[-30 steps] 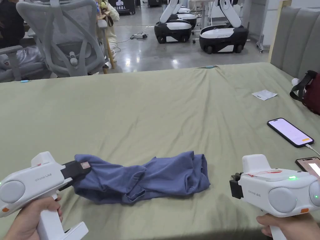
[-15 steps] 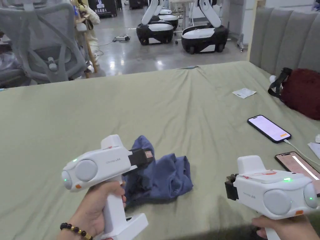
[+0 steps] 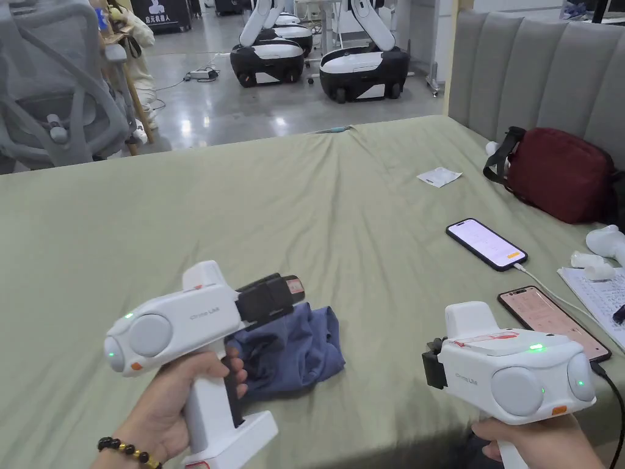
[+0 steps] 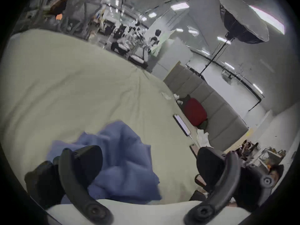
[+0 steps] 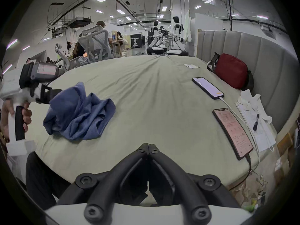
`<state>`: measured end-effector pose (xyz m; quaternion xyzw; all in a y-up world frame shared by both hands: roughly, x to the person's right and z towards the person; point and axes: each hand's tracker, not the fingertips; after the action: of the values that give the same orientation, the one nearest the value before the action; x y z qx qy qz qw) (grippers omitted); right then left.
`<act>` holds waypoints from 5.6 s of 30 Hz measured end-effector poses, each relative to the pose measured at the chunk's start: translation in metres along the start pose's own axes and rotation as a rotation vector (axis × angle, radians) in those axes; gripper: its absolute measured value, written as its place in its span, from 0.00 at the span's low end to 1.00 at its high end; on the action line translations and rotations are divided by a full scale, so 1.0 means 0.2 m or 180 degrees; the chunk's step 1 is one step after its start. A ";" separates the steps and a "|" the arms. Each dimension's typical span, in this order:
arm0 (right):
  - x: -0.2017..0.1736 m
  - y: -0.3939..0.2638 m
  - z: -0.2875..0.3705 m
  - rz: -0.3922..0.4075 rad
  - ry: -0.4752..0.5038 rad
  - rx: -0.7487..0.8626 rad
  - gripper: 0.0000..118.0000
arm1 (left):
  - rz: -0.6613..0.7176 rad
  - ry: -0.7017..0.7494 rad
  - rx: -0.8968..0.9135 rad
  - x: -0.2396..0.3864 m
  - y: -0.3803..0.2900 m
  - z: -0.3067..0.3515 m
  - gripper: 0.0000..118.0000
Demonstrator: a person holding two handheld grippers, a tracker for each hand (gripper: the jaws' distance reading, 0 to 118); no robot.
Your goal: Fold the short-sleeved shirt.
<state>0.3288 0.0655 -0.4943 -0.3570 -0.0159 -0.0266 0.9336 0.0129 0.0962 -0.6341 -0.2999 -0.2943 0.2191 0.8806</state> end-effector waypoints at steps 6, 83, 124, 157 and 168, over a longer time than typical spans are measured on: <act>-0.07 0.01 -0.02 0.0062 0.0055 0.0012 0.00 | 0.0259 -0.0061 0.0236 -0.16 0.10 0.32 0.89; -0.55 0.26 -0.47 0.0065 0.1070 0.0202 0.00 | 0.0668 -0.0039 -0.0516 -0.55 -0.07 0.00 0.37; -2.44 0.72 -0.61 0.1050 0.1691 0.1408 0.00 | -0.0163 0.2558 0.1329 -2.04 0.62 1.96 0.01; -0.43 0.29 0.30 0.0235 -0.0371 0.1941 0.00 | -0.1578 0.1671 0.1905 0.13 -0.16 0.71 0.00; -0.43 0.22 0.24 0.0319 -0.0422 0.2027 0.00 | -0.1576 0.1820 0.1928 0.06 -0.33 0.66 0.00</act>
<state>0.2448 0.1336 -0.4914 -0.0484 -0.0666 0.0490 0.9954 -0.0497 0.1076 -0.5013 0.0007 -0.0260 -0.0125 0.9996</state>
